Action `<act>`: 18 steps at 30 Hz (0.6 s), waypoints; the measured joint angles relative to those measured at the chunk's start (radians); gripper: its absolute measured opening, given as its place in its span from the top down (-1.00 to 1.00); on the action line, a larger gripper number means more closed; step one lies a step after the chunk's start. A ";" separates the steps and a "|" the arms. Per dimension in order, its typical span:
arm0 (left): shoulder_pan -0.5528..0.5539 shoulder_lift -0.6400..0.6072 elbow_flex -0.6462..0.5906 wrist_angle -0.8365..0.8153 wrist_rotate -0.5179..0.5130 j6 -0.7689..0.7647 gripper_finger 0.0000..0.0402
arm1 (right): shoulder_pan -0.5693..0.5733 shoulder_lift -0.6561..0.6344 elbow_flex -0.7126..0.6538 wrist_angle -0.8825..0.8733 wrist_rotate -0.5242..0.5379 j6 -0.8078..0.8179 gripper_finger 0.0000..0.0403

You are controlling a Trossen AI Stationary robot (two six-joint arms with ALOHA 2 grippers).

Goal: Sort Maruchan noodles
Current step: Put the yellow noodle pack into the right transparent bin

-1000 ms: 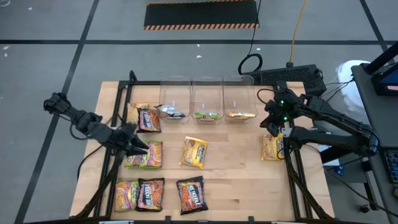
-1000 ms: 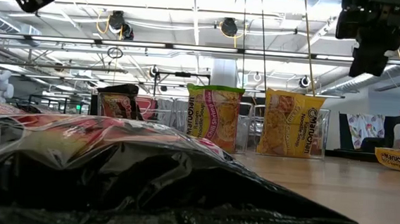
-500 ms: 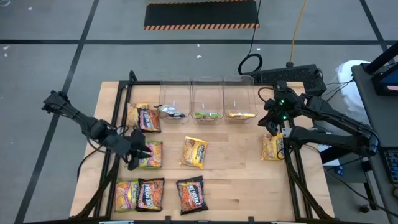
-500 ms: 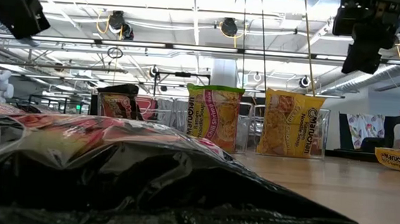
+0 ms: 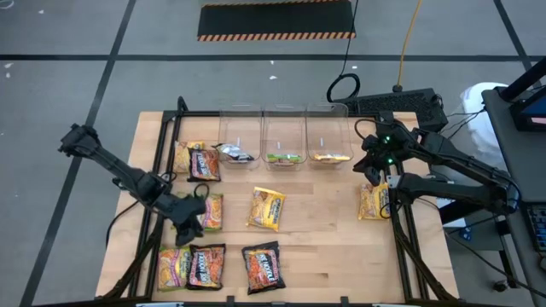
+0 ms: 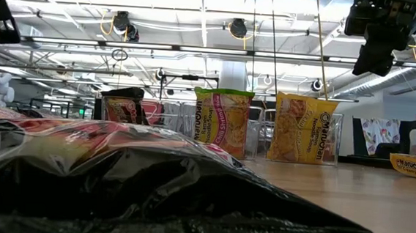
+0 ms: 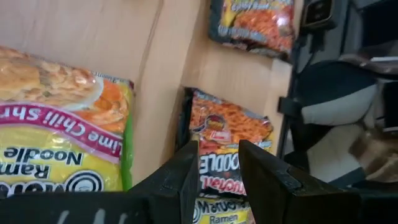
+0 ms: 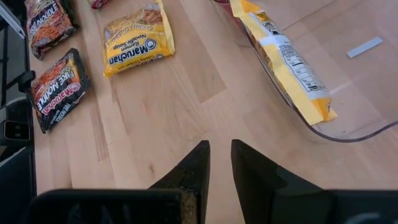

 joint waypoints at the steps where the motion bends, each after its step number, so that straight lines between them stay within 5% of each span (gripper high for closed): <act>1: -0.002 0.013 0.000 0.000 -0.001 0.006 0.39 | 0.000 0.000 0.000 0.000 0.000 0.000 0.71; 12: 0.042 0.203 0.000 -0.011 -0.012 0.086 0.39 | 0.000 0.000 0.000 0.010 0.000 -0.018 0.71; 18: 0.055 0.256 0.003 -0.050 -0.111 0.098 0.39 | 0.000 0.000 0.000 0.016 0.000 -0.016 0.71</act>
